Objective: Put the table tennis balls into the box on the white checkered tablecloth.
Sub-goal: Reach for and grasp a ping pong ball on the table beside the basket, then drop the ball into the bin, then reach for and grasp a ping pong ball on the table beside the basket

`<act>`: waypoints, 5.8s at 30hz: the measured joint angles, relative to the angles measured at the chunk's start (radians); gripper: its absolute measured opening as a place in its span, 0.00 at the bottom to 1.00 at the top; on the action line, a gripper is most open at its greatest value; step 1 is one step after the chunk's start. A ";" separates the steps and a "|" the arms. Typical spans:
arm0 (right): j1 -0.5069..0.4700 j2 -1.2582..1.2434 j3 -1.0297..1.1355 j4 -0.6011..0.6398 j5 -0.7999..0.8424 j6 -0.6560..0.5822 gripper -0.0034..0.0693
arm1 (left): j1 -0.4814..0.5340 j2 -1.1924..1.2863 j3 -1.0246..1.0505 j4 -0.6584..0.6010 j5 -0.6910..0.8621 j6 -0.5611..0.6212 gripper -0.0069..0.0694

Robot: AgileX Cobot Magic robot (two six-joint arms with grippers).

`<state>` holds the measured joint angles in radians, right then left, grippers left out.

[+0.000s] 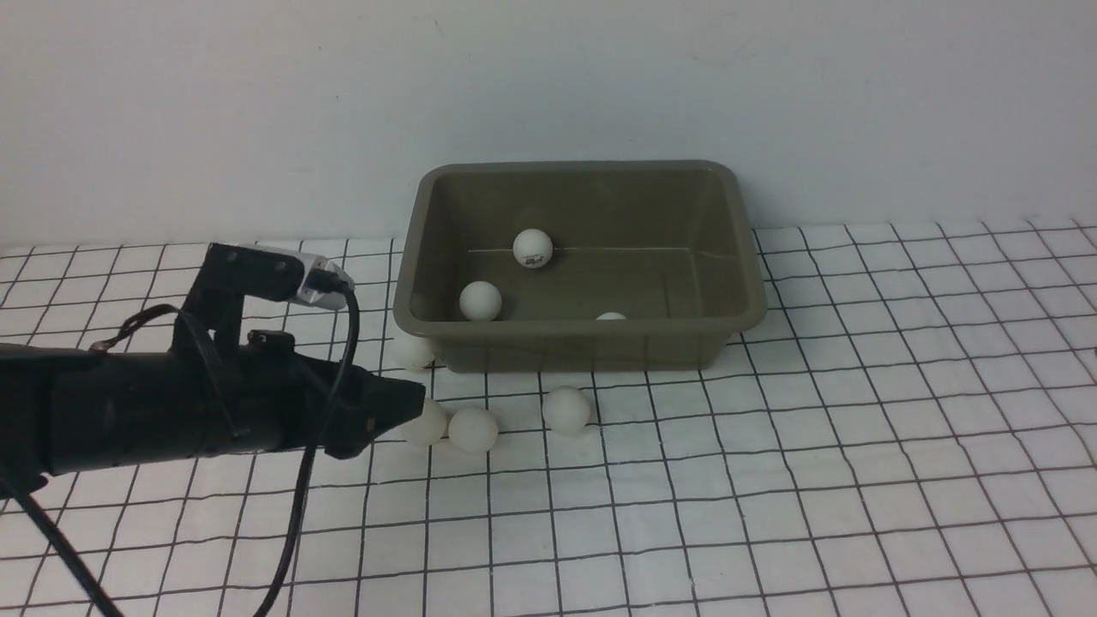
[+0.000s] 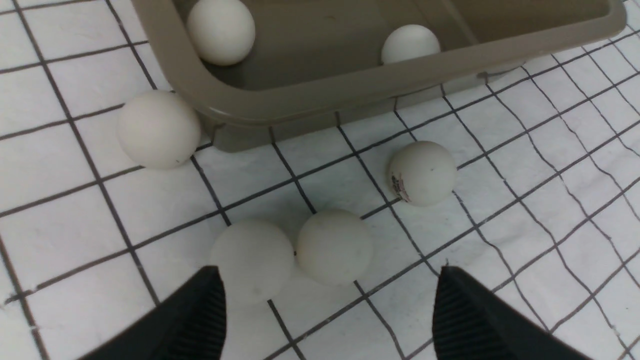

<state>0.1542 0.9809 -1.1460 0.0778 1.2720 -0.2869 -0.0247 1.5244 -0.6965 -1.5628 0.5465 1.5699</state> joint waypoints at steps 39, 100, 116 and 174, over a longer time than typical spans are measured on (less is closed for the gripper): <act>0.000 0.000 0.000 0.029 0.000 -0.019 0.75 | -0.060 0.166 -0.088 0.258 -0.145 -0.200 0.74; 0.000 0.000 0.000 0.049 0.000 -0.020 0.73 | -0.059 0.244 -0.409 -0.032 0.106 0.182 0.51; 0.000 0.000 0.000 0.050 0.000 -0.024 0.70 | -0.074 0.478 -0.701 0.227 0.187 0.034 0.81; 0.000 -0.105 0.003 0.067 0.001 -0.061 0.70 | -0.293 0.257 -0.233 0.432 -0.282 -0.440 0.69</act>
<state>0.1542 0.8755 -1.1428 0.1446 1.2729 -0.3482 -0.3181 1.7817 -0.9294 -1.1306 0.2647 1.1301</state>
